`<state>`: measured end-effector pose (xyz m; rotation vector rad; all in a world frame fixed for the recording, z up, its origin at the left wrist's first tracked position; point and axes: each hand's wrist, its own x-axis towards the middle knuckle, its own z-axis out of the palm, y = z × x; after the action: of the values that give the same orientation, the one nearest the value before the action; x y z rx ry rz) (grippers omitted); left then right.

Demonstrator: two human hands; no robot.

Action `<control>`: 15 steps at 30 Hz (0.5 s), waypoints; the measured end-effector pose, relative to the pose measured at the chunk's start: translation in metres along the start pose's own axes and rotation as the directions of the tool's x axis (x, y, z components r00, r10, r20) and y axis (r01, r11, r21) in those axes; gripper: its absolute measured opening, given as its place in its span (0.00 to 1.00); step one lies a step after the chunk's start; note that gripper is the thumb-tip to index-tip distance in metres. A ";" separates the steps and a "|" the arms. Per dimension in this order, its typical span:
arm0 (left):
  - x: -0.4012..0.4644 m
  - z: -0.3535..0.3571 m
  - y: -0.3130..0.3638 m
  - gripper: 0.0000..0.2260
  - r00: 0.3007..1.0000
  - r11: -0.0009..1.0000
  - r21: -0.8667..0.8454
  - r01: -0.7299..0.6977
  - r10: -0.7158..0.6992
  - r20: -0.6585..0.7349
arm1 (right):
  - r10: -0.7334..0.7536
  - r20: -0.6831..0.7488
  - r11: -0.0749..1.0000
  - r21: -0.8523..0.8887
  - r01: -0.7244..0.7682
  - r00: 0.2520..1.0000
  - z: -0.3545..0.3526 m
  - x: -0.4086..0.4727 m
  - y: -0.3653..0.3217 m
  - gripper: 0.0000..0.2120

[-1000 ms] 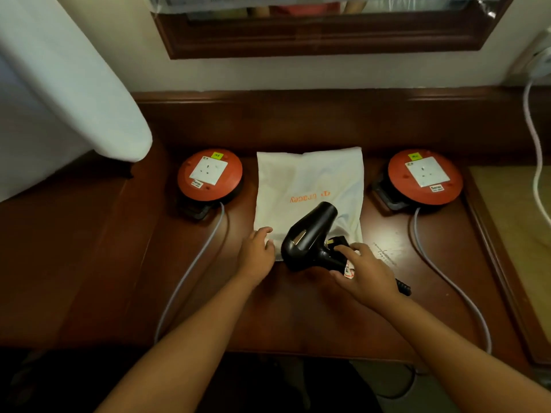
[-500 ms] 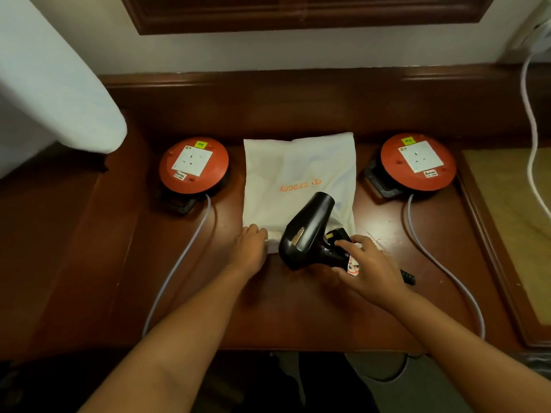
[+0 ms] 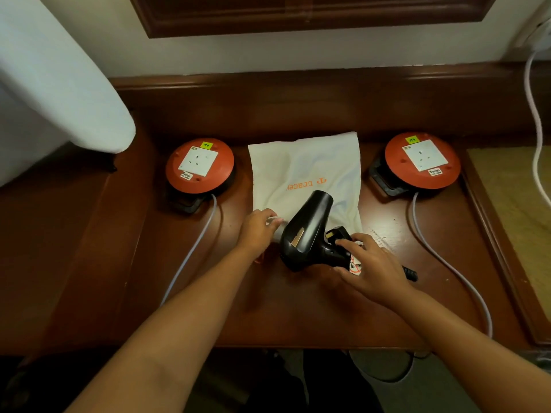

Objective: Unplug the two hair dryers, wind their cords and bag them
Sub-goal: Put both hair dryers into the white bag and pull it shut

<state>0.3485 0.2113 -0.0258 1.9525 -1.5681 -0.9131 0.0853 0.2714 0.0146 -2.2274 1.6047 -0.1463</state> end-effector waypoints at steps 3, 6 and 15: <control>0.004 -0.004 0.003 0.12 0.997 0.999 0.044 -0.004 0.007 -0.080 | -0.042 0.017 0.999 -0.003 0.042 0.999 -0.002 -0.005 0.002 0.27; 0.007 -0.006 0.005 0.12 0.988 0.999 0.018 -0.031 0.033 -0.150 | -0.104 0.041 0.994 -0.020 0.105 0.994 -0.006 -0.015 0.004 0.27; -0.001 -0.011 0.021 0.07 0.985 0.957 -0.284 -0.068 0.018 -0.174 | -0.201 0.153 0.979 -0.001 0.203 0.968 0.007 -0.005 0.001 0.28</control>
<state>0.3427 0.2067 -0.0034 1.7339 -1.2957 -0.8779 0.0849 0.2771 0.0083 -2.3500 1.3031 -0.0174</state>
